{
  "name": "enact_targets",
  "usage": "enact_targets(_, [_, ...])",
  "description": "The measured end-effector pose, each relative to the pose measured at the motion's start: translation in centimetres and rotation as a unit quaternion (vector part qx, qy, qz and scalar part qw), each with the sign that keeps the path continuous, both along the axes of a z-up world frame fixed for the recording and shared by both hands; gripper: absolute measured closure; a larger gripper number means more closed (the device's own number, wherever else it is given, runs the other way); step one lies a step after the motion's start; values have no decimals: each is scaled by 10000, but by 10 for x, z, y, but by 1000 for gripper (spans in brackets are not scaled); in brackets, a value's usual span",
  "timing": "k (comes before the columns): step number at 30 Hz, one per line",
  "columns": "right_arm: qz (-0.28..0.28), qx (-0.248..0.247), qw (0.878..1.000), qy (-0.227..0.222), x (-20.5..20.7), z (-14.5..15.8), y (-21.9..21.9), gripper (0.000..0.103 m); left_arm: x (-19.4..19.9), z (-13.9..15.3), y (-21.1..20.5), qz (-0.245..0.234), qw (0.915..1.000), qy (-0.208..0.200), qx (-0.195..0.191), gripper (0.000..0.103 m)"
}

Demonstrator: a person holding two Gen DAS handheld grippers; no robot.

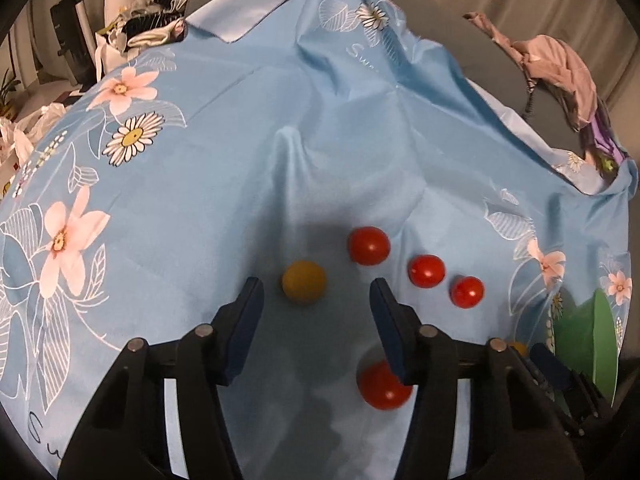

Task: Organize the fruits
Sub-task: 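Move both tools back toward the small yellow fruits on the cloth, then grasp a small yellow fruit with the left tool while the right tool grasps another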

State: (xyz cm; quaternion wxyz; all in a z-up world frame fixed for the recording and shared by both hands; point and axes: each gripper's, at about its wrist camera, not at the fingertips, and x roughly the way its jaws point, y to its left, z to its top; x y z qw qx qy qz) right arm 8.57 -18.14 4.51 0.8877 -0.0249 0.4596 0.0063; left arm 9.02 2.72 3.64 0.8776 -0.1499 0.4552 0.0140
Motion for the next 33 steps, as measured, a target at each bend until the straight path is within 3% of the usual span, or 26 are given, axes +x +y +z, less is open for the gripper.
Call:
enact_targets(4, [-20, 16, 9998, 201, 6, -10, 0, 55, 5, 0, -3, -37, 10000, -41, 77, 49])
enact_targets(8, [27, 340, 9988, 347, 9, -12, -7, 65, 10, -2, -11, -63, 9997, -24, 229, 49])
enact_targets(10, [37, 321, 9989, 341, 10, -12, -6, 69, 16, -11, -13, -105, 9997, 232, 35, 56])
enact_targets(12, [27, 304, 9990, 314, 9, -12, -5, 73, 18, -15, -15, -49, 9993, 230, 278, 64])
enact_targets(14, [37, 356, 9989, 310, 9, -12, -5, 73, 20, -17, -19, -69, 9985, 297, 455, 66])
enact_targets(18, [78, 438, 9985, 326, 10, -13, -5, 73, 20, -19, -12, 12, 9988, 308, 391, 78])
enact_targets(21, [76, 544, 9979, 347, 9, -13, -7, 73, 17, -17, -5, 39, 9995, 261, 150, 78])
enact_targets(24, [97, 606, 9974, 371, 8, -13, -8, 73, 13, -15, -6, 72, 9995, 242, 171, 78])
enact_targets(33, [78, 795, 9966, 198, -3, 1, -11, 73, -22, 26, -17, -35, 9990, -406, 192, 78])
